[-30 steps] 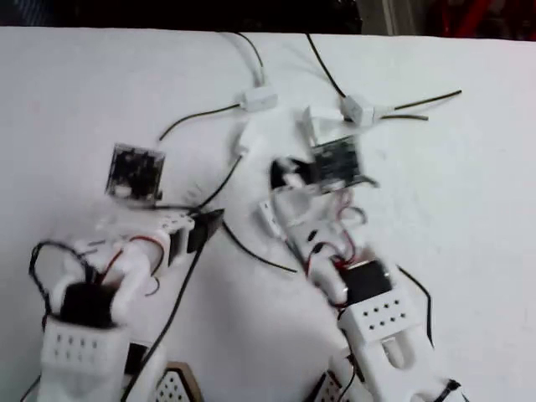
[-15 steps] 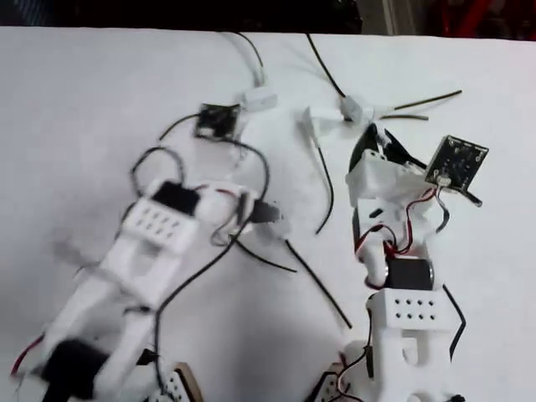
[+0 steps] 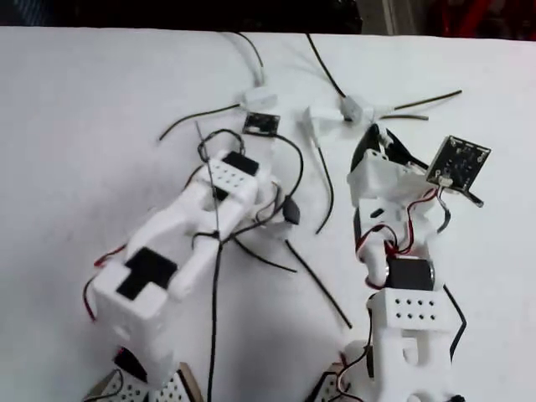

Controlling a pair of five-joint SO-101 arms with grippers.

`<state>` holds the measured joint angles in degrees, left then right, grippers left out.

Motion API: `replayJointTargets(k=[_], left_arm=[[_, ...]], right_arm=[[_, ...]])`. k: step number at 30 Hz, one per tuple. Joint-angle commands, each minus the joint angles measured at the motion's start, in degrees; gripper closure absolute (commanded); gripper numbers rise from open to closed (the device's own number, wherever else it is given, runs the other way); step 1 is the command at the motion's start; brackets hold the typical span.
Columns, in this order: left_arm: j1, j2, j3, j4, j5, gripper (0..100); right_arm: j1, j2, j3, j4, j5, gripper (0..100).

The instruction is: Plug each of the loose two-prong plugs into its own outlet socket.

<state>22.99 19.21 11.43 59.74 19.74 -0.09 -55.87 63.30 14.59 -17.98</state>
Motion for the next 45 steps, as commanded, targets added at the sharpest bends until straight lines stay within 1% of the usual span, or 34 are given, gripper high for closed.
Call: replayJointTargets(k=[1, 3, 5, 9, 10, 12, 15, 19, 21, 24, 26, 29, 31, 32, 34, 37, 40, 42, 45], left_arm=[[0.8, 3.1, -5.5, -0.4, 0.5, 65], [0.8, 3.5, -5.9, -0.2, 0.5, 66], [0.8, 3.3, -5.9, -0.1, 0.2, 71], [0.7, 3.3, -5.9, -0.3, -0.5, 88], [0.7, 3.2, -6.0, -0.2, -2.4, 92], [0.8, 3.1, -6.0, 0.0, -8.5, 98], [0.7, 2.9, -6.7, 2.0, -17.1, 96], [0.4, -1.2, -10.0, 7.7, -21.4, 98], [0.7, -4.4, -10.9, 9.9, -25.4, 98], [0.8, -8.8, -10.6, 12.1, -34.5, 98], [0.5, -10.8, -10.3, 13.8, -41.9, 98], [0.0, -11.6, -8.0, 14.2, -52.9, 98], [-0.6, -11.3, -5.9, 13.3, -58.1, 98], [-0.6, -10.9, -4.7, 11.7, -59.4, 97], [-1.1, -10.1, -2.5, 9.1, -59.6, 94], [-2.0, -10.2, -0.5, 6.9, -59.3, 83], [-2.7, -10.2, -1.1, 7.3, -54.9, 74], [-2.8, -10.2, -1.8, 8.0, -53.4, 72], [-2.7, -10.3, -4.1, 11.5, -52.8, 72]], right_arm=[[0.6, -1.5, -1.8, -1.3, 0.0, 98.1], [0.6, -1.5, -1.8, -1.3, 0.0, 98.1], [0.6, -1.5, -1.8, -1.3, 0.1, 98.1], [0.6, -1.5, -1.8, -1.3, 0.1, 98.1], [0.6, -1.5, -1.8, -1.3, 0.1, 98.1], [0.6, -1.5, -1.8, -1.3, 0.1, 98.1], [0.6, -1.5, -1.8, -1.3, 0.1, 98.1], [0.6, -1.5, -1.8, -1.3, 0.1, 98.1], [0.6, -1.5, -1.8, -1.3, 0.1, 98.1], [0.6, -1.5, -1.8, -1.3, 0.1, 98.1], [0.6, -1.5, -1.8, -1.3, 0.1, 98.1], [0.6, -1.5, -1.8, -1.3, 0.1, 98.1], [0.6, -1.5, -1.8, -1.3, 0.1, 98.1], [0.6, -1.5, -1.8, -1.3, 0.1, 98.1], [0.6, -1.5, -1.8, -1.3, 0.1, 98.1], [0.6, -1.5, -1.8, -1.3, 0.1, 98.1], [0.4, -1.5, -1.8, -1.3, 0.1, 98.1], [0.4, -1.5, -1.8, -1.2, 0.1, 98.1], [0.4, -1.5, -1.8, -1.2, 0.1, 98.1]])
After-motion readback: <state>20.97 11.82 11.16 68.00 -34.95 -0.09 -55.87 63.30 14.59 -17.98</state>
